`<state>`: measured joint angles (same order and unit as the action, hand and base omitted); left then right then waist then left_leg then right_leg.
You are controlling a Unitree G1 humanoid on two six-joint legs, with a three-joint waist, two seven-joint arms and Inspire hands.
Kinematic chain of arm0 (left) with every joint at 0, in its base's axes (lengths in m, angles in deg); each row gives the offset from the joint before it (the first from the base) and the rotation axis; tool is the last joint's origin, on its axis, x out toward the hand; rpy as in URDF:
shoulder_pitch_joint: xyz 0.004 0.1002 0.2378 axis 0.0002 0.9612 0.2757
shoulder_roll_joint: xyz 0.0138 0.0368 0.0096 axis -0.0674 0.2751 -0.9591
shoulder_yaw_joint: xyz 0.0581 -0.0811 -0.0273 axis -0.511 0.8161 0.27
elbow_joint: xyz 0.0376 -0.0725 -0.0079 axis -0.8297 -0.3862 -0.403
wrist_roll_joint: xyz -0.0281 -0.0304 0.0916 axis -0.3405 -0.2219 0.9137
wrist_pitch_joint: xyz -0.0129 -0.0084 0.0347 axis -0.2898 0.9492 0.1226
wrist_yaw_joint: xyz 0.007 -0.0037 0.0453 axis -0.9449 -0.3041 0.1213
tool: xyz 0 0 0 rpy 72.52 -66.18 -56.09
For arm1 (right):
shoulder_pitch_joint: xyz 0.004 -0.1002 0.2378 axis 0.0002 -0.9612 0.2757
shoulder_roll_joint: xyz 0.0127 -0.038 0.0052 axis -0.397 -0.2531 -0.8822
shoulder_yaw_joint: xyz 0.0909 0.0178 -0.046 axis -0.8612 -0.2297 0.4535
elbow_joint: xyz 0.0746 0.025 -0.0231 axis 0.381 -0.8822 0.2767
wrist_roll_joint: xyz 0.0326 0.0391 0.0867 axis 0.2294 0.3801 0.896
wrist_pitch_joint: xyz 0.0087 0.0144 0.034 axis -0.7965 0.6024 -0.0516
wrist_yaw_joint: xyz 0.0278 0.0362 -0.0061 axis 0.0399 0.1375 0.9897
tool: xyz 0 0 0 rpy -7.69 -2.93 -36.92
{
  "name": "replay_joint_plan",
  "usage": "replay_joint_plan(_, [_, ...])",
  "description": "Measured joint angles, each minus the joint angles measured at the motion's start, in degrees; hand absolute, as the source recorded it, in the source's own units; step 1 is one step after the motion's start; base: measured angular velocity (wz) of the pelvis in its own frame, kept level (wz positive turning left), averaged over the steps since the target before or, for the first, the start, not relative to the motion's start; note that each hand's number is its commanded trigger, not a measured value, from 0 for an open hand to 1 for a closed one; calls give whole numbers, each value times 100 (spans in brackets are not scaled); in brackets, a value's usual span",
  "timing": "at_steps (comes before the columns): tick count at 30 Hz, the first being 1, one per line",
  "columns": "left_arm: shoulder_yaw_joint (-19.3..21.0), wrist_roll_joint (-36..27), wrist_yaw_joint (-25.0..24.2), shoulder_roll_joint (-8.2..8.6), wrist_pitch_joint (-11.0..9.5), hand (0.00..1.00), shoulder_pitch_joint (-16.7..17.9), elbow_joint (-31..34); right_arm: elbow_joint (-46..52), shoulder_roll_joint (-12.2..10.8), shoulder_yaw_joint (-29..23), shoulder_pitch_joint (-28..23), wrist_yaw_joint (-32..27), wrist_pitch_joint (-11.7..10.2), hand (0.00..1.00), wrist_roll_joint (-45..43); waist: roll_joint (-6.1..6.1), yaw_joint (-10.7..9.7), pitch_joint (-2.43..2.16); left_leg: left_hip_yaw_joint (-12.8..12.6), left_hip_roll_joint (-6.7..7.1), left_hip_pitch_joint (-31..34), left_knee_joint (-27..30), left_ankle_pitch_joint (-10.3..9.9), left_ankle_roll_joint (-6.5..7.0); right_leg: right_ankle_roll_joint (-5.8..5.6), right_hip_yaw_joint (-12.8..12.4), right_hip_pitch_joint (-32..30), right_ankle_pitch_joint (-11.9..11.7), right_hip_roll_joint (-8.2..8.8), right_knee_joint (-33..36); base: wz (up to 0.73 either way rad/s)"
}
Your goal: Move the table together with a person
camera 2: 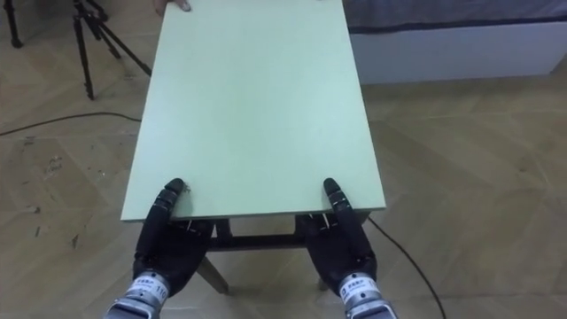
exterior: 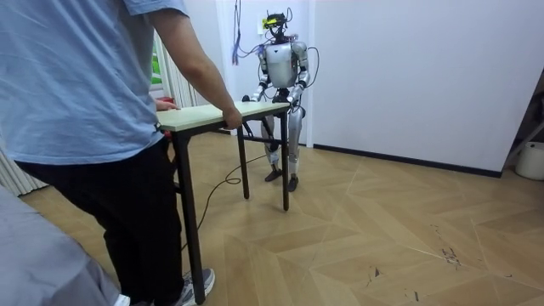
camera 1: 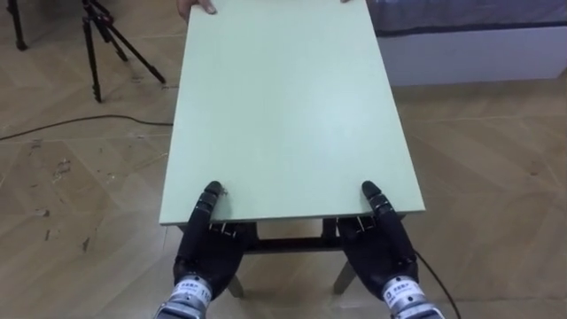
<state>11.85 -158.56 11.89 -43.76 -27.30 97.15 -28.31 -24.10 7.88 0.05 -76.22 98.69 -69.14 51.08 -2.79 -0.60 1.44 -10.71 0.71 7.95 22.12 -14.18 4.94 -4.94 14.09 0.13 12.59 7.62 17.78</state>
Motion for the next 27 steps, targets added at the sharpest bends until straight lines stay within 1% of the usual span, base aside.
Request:
replay_joint_plan(7, [-172, -4, -21, -12, -64, 100, 102, 22, 107, 29, -1, -204, 0, -81, 100, 24, -8, -29, -4, 2, -3, 102, 143, -27, 45, 0, 5, -28, 0, 13, 42, 5])
replay_joint_plan(10, [-264, -2, -23, -31, -105, 100, 213, 164, 302, 39, 5, -380, -5, -124, 100, 22, -10, -50, -6, 2, 2, 188, 161, -18, 64, -1, 6, -166, 0, 40, 189, 1])
replay_joint_plan(12, [-368, 6, -66, -42, -130, 100, 291, 213, 444, 60, 6, -557, -5, -193, 100, 15, -12, -44, -8, 2, -1, 189, 161, -31, 88, -1, 15, -180, 1, 46, 253, 0])
replay_joint_plan(18, [-446, 23, -66, -32, -133, 100, 311, 218, 502, 65, 46, -627, -5, -376, 100, 5, -3, -17, -10, -13, -13, 243, 142, -22, 113, -2, -13, -317, 2, 53, 349, -6])
replay_joint_plan(20, [-446, 26, -51, -27, -133, 100, 316, 245, 503, 65, 47, -628, -5, -376, 100, 24, 6, -13, -11, -34, -20, 230, 132, -17, 115, -3, -31, -318, 2, 51, 348, -6])
replay_joint_plan(22, [-487, 64, -9, -26, -181, 100, 336, 300, 506, 68, 48, -629, -5, -379, 100, 52, 10, -29, -10, -54, -29, 232, 136, -16, 114, -3, -31, -318, 2, 46, 324, -6])
replay_joint_plan(25, [-526, 65, -8, -45, -267, 100, 367, 333, 509, 94, 131, -627, -5, -432, 100, 115, 59, -46, -7, -102, -61, 232, 135, -15, 111, -3, -21, -317, 2, 32, 283, -5])
replay_joint_plan(26, [-537, 91, -9, -61, -348, 100, 368, 339, 509, 94, 234, -627, -5, -508, 100, 194, 110, -28, -6, -102, -92, 253, 162, -14, 103, -2, 3, -320, 2, 13, 281, 0])
replay_joint_plan(27, [-529, 137, -9, -85, -386, 100, 368, 358, 509, 92, 299, -637, -5, -538, 100, 255, 170, -20, -15, -100, -121, 280, 187, -13, 92, -1, -8, -340, 3, -11, 278, 0])
